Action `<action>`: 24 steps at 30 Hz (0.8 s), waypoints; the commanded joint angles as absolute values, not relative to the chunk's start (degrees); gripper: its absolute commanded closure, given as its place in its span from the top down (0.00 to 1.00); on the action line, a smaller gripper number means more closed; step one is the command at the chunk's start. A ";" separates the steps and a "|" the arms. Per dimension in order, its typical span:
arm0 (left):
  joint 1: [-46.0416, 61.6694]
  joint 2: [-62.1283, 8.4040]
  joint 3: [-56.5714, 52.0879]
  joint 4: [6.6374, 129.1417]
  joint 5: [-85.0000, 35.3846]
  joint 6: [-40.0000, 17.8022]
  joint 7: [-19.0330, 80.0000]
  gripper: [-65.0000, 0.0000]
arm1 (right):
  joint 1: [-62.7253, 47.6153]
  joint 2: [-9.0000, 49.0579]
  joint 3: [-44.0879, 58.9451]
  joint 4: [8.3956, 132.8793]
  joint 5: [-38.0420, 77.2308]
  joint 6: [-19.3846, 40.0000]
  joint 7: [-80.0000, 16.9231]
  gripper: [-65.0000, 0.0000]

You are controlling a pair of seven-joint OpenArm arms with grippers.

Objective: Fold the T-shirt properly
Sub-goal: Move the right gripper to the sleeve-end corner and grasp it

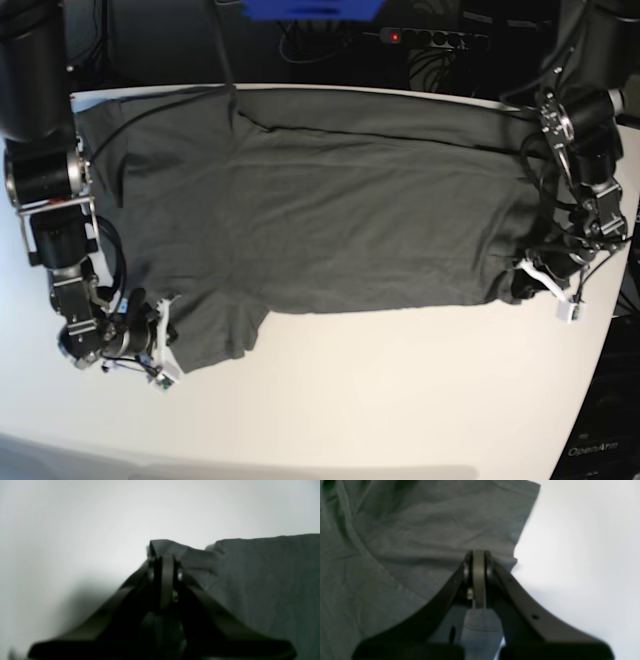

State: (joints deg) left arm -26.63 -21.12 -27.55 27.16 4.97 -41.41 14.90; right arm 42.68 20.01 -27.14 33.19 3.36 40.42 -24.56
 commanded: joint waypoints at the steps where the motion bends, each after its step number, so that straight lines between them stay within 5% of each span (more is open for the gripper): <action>1: -24.92 -20.79 -26.86 26.24 11.65 -40.00 24.57 0.03 | 44.97 20.70 -26.86 33.89 3.74 40.00 -23.43 0.02; 4: -24.84 -20.79 -26.86 26.24 11.74 -40.00 24.57 0.03 | 45.05 20.70 -26.95 33.89 3.65 40.00 -23.43 0.04; 11: -24.84 -20.79 -26.86 26.24 11.74 -40.00 24.57 0.03 | 45.05 20.70 -26.95 33.98 3.65 40.00 -23.43 0.27; 19: -24.84 -20.79 -26.86 26.24 11.91 -40.00 24.57 0.03 | 46.02 20.70 -26.77 33.98 3.65 40.00 -23.43 0.31; 24: -24.84 -20.70 -26.86 26.24 11.91 -40.00 24.57 0.03 | 46.11 20.70 -21.76 33.98 3.65 40.00 -23.43 0.51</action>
State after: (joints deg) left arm -26.63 -21.12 -27.55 27.16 4.97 -41.39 14.90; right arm 43.92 20.08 -22.09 33.21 3.33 40.45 -24.51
